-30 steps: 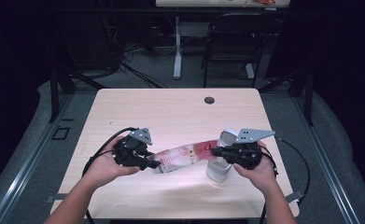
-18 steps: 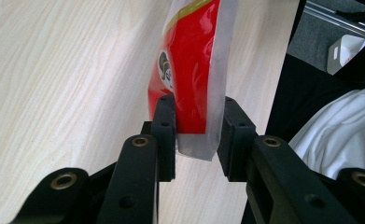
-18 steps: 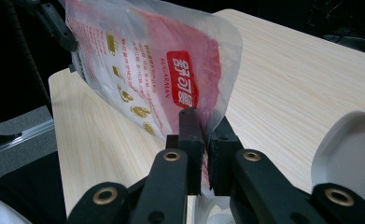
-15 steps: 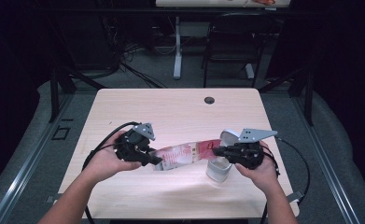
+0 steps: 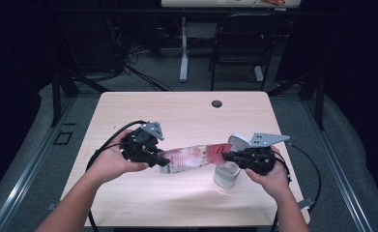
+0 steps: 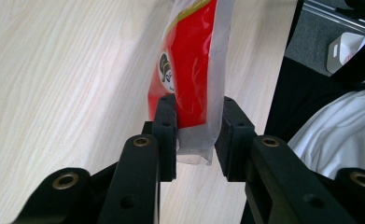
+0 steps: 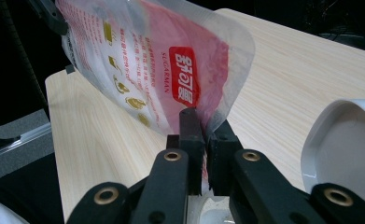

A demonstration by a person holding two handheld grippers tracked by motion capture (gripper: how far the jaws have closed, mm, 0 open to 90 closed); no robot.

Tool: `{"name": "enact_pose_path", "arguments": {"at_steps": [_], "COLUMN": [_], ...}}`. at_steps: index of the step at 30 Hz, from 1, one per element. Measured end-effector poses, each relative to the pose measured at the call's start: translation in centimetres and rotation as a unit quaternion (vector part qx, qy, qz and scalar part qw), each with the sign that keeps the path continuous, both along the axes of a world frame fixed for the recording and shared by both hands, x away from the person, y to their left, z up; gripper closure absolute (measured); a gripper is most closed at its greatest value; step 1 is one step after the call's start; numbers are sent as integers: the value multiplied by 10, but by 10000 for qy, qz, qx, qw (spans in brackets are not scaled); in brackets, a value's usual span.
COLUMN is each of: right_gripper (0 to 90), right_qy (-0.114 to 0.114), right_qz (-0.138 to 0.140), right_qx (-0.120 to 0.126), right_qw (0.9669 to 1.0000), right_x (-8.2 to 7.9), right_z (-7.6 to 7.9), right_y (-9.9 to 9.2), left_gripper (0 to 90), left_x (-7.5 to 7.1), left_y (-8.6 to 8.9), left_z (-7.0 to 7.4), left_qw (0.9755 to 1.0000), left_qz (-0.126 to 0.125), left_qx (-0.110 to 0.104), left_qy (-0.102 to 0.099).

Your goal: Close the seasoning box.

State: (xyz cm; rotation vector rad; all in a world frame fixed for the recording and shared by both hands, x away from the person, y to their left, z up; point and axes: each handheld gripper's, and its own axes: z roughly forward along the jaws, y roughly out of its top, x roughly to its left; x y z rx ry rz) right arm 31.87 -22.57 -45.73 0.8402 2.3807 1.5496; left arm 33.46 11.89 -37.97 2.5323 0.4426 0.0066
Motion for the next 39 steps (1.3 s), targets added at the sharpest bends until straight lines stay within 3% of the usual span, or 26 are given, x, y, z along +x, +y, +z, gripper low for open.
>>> {"name": "enact_pose_path", "arguments": {"at_steps": [14,39], "right_gripper": [852,794], "right_qy": [62,236], "right_qz": [-89,-284], "right_qx": [-10,-190], "right_qw": [9999,9991], "right_x": [2,7], "right_z": [-2,-9], "right_y": [-5,-14], "left_gripper": [734,749], "left_x": [5,10], "left_y": [-5,-11], "left_z": [11,16], "left_qw": [10000,9999], "left_qz": [-44,-80], "left_qx": [-15,-143], "left_qy": [-61,50]}}
